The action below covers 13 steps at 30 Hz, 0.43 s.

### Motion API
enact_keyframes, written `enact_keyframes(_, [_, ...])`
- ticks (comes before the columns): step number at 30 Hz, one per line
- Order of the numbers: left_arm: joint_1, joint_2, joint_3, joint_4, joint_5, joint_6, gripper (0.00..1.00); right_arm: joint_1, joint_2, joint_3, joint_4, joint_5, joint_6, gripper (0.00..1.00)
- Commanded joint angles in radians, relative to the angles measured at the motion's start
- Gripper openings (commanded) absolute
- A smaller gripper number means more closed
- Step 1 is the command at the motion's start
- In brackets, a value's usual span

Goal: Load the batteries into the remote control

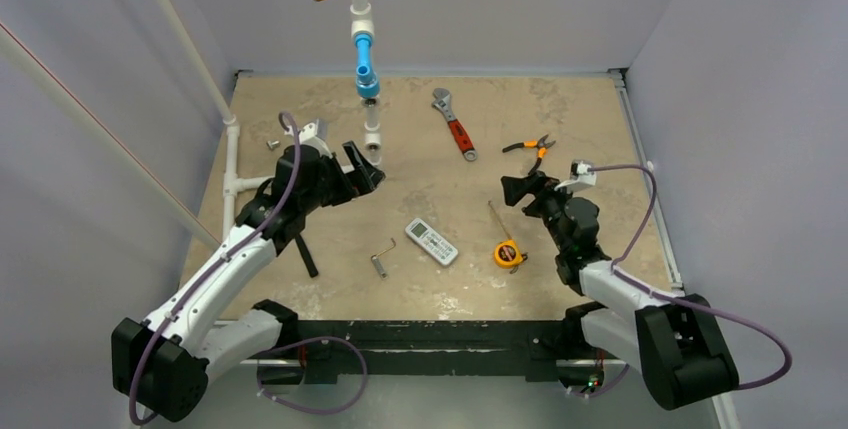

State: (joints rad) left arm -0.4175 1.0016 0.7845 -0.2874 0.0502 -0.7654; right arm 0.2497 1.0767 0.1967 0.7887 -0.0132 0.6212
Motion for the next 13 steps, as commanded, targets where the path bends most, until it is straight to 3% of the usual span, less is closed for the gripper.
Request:
enact_keyframes(1, [0.02, -0.024, 0.025, -0.007, -0.015, 0.045, 1.0, -0.003, -0.043, -0.013, -0.044, 0.048, 0.024, 0.92])
enact_keyframes(13, [0.062, -0.102, -0.044, 0.052, -0.006, 0.042, 1.0, -0.003, -0.07, 0.009, -0.102, 0.142, -0.01, 0.99])
